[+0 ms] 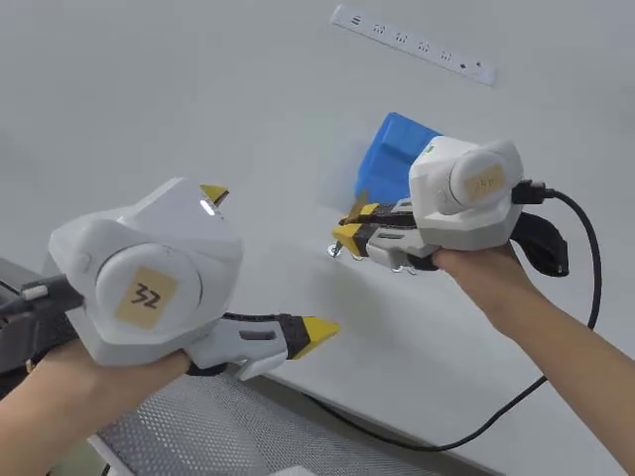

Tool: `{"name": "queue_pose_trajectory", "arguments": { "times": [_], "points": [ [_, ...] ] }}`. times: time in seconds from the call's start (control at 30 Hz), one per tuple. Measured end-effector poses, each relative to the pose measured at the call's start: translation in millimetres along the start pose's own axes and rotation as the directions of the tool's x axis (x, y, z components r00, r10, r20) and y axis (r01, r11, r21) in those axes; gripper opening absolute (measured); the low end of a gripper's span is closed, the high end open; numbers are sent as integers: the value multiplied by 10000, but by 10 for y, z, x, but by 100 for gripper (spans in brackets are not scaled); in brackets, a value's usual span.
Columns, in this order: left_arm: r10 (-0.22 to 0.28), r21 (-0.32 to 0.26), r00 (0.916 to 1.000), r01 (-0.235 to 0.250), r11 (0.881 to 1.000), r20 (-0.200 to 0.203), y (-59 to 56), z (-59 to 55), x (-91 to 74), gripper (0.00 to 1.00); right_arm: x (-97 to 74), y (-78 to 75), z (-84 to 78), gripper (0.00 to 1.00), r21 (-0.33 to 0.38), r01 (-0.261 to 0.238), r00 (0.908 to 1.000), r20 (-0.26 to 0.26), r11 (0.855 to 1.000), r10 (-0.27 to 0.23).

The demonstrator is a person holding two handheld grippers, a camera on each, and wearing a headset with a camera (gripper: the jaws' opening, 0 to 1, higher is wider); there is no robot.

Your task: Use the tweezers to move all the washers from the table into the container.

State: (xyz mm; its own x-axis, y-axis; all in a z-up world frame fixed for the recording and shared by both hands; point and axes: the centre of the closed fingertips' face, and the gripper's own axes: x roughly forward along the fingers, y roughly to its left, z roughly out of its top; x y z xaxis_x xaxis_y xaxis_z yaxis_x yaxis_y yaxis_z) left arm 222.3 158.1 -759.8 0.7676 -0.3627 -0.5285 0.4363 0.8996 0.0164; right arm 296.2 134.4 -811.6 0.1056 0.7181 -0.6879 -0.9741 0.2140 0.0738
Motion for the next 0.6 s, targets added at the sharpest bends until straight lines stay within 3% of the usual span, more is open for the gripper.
{"name": "queue_pose_trajectory", "arguments": {
  "times": [0.27,0.6],
  "points": [
    [432,274,9991,-431,9987,-22,73,-22,11,99,19,-11,34,4,267,-64,9995,320,9996,56],
    [539,825,9981,-513,9953,-300,64,-77,31,99,49,-2,26,4,327,3,9989,478,9995,-19]
  ]
}}
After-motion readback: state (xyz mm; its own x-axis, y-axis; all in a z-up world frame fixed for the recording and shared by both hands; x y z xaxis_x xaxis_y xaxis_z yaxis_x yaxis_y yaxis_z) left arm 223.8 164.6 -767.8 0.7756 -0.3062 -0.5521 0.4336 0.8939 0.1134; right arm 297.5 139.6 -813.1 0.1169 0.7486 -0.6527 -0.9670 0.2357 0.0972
